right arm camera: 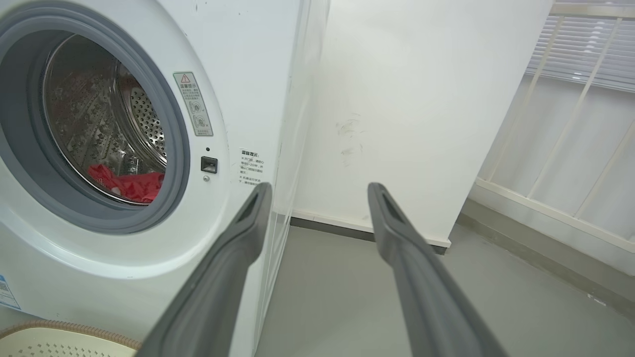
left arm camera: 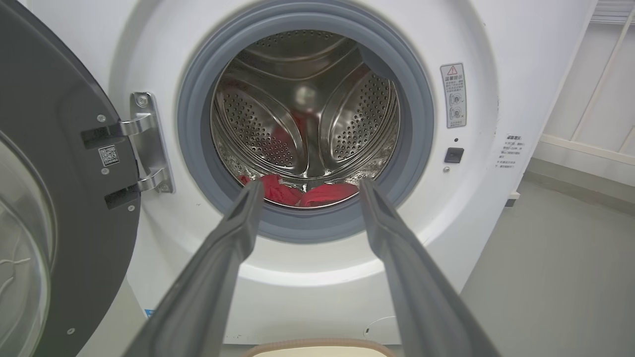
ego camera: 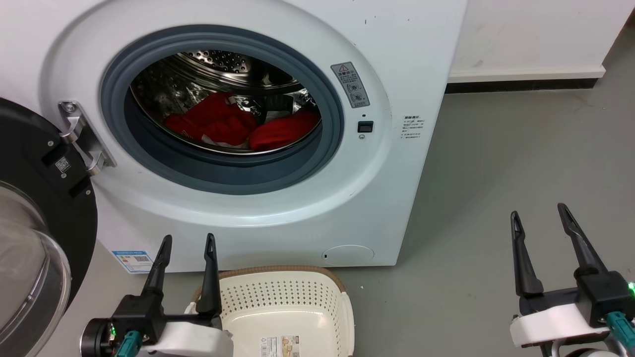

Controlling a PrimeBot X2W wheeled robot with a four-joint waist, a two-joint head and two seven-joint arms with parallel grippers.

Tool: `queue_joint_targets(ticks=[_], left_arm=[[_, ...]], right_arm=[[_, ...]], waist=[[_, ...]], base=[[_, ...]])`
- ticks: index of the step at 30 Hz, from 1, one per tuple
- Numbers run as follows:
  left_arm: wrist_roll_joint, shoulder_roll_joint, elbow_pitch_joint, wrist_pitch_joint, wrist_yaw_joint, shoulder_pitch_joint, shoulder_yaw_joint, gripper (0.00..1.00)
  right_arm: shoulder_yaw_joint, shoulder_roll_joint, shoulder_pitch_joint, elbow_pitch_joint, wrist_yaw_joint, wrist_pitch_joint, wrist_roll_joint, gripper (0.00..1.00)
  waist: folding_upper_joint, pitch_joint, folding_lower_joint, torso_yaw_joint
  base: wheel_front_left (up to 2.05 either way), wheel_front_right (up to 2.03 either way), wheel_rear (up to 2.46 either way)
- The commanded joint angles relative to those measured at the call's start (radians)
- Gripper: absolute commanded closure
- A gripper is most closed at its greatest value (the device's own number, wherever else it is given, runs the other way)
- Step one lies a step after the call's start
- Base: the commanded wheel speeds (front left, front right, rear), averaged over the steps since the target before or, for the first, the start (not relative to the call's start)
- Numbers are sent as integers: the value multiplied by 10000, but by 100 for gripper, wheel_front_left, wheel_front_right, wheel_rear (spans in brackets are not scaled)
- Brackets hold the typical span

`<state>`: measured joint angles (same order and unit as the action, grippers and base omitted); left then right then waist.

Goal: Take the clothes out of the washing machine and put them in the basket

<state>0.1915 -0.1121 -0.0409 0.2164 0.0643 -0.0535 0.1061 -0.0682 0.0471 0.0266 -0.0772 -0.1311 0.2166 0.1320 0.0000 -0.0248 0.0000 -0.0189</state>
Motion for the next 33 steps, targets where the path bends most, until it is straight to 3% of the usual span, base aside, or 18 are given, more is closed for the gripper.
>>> queue_joint_targets(ticks=[1,16,23,26,33], left_arm=[[-267,-19,-19,120,-14,-38,41,0],[-1188,109,-199,381,-199,-167,-79,0],[-1669,180,-393,501,-374,-109,-325,0],[-1611,199,-411,505,-534,120,-484,0],[-1398,-563,96,494,-1370,2390,-1394,0]], right_arm=[[21,46,132,-126,6,116,348,0],[-89,48,180,-197,6,380,1116,0],[-467,42,-31,108,7,499,70,0],[-578,36,-252,159,7,495,-195,0],[-610,32,-1230,-366,7,489,-659,0]], waist=[[0,-11,0,-3],[0,-60,0,-38],[0,-457,0,-210],[0,-840,0,-386],[0,-3128,0,-1201]], base=[[0,0,0],[0,0,0],[0,0,0],[0,0,0],[0,0,0]])
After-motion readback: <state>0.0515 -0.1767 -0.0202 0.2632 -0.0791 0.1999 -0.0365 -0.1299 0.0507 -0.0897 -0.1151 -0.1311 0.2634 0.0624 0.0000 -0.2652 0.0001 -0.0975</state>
